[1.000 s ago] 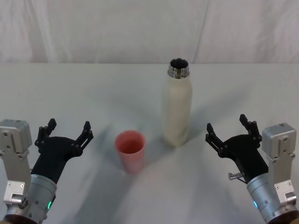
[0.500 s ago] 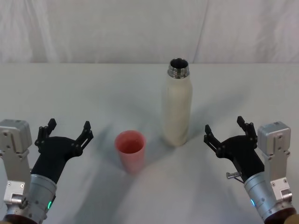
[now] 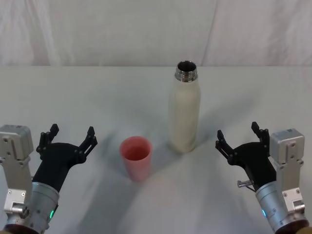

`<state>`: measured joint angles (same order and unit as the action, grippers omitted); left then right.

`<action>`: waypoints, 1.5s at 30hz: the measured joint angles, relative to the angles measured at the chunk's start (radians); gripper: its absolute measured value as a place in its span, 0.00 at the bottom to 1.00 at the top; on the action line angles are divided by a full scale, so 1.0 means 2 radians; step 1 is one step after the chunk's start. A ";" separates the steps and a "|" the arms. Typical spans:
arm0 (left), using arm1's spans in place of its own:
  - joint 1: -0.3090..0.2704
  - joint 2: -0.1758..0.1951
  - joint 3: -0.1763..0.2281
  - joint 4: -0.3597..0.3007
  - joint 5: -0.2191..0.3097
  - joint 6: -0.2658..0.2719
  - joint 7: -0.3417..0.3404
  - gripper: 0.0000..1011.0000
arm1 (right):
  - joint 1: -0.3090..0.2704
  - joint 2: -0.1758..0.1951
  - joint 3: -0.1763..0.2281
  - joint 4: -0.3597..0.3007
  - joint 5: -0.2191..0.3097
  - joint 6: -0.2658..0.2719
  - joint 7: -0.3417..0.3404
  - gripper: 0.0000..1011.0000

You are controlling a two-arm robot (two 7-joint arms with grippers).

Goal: Grasp the thermos with one hand and pour water into the cup lid.

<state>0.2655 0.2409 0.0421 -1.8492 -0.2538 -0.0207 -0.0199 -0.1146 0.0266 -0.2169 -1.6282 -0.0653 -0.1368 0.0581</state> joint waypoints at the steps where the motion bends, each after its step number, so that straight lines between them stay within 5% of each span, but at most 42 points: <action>1: 0.000 0.000 0.000 0.000 0.000 0.000 0.000 0.99 | -0.001 0.000 0.001 0.000 0.000 0.000 -0.001 0.99; 45: 0.000 0.000 0.000 0.000 0.000 0.000 0.000 0.99 | -0.009 0.000 0.012 -0.011 0.001 -0.001 0.002 0.99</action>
<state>0.2654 0.2409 0.0421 -1.8492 -0.2538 -0.0208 -0.0199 -0.1326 0.0275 -0.1925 -1.6506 -0.0635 -0.1386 0.0618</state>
